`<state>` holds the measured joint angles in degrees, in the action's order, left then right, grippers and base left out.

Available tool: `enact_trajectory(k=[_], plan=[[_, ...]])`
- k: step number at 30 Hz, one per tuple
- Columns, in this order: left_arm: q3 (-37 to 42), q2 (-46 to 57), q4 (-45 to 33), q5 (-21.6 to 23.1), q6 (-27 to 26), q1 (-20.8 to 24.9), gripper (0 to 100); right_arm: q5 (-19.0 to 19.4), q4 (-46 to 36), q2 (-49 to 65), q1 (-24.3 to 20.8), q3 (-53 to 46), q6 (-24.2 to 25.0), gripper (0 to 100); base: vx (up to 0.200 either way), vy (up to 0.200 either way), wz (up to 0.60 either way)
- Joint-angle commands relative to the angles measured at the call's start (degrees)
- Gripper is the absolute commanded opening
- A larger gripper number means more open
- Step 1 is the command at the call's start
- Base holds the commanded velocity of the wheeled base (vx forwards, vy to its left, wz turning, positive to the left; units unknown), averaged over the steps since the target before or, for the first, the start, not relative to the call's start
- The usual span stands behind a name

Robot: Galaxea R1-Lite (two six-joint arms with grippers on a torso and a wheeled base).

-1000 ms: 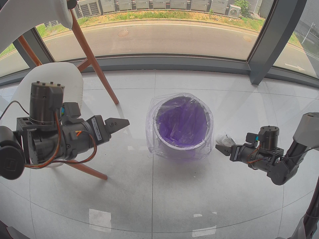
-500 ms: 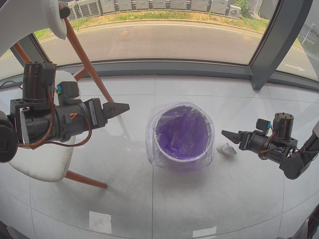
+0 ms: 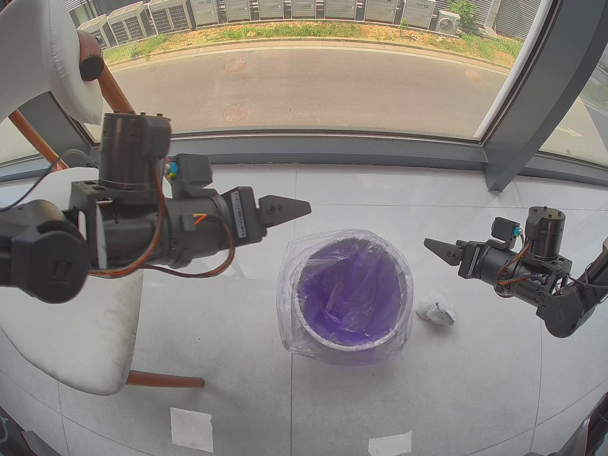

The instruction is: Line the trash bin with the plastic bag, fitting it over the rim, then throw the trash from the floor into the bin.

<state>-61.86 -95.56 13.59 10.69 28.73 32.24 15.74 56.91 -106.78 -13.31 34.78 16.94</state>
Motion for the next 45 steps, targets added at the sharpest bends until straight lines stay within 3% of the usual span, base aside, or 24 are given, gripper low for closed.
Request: enact_trajectory(k=[1,3,6,8,10,11,13,17,20,24,28,31,40,45], plan=[[-4.7,-15.5,13.0,-6.9,0.4,0.8,100,-0.2,0.3,0.1,-0.1,-0.9,0.1,100,0.000,0.000,0.00],[-5.9,-19.5,17.2,-10.3,0.0,1.4,100,-0.2,0.2,0.3,-0.1,-1.2,0.1,100,0.000,0.000,0.00],[-6.0,-20.0,17.3,-10.8,-0.2,2.2,100,-0.3,0.0,0.4,0.0,-1.4,0.2,100,0.000,0.000,0.00],[-5.6,-18.9,17.3,-12.6,0.4,6.1,100,-1.9,-0.1,-1.0,3.0,-2.8,-0.1,100,0.000,0.000,0.00],[-5.6,-18.8,17.3,-12.9,0.4,6.2,100,-1.9,0.0,-1.1,3.2,-2.8,-0.1,100,0.000,0.000,0.00],[-4.8,-16.1,17.3,-15.6,0.4,6.8,100,-1.7,0.0,-2.5,6.9,-2.8,-0.3,100,0.000,0.000,0.00],[-4.2,-14.6,17.2,-15.5,0.4,6.8,100,-1.4,0.0,-3.0,8.3,-2.8,-0.7,100,0.000,0.000,0.00],[-0.8,-8.1,17.2,-15.3,0.4,6.0,100,3.8,-2.4,-5.7,15.3,-2.1,-10.1,100,0.000,0.000,0.00],[2.5,-5.8,17.2,-15.3,0.4,5.0,100,6.0,-7.7,-6.8,17.9,-0.3,-15.5,100,0.000,0.000,0.00],[7.8,-3.8,17.7,-15.3,0.2,4.4,100,6.0,-15.3,-7.4,18.3,2.0,-18.3,100,0.000,0.000,0.00],[8.8,-2.4,17.7,-15.3,0.3,4.4,100,5.8,-16.7,-10.0,18.1,4.2,-19.0,100,0.000,0.000,0.00],[9.0,-1.9,17.7,-15.5,0.3,4.3,100,3.3,-16.8,-13.8,18.2,6.1,-22.9,100,0.000,0.000,0.00],[11.5,-0.8,17.8,-15.5,0.1,4.3,100,-1.1,-24.0,-20.1,16.6,13.0,-24.5,100,0.000,0.000,0.00],[11.7,-0.8,17.8,-15.5,0.0,4.3,100,-1.2,-31.1,-21.9,15.9,16.5,-26.4,100,0.000,0.000,0.00]])
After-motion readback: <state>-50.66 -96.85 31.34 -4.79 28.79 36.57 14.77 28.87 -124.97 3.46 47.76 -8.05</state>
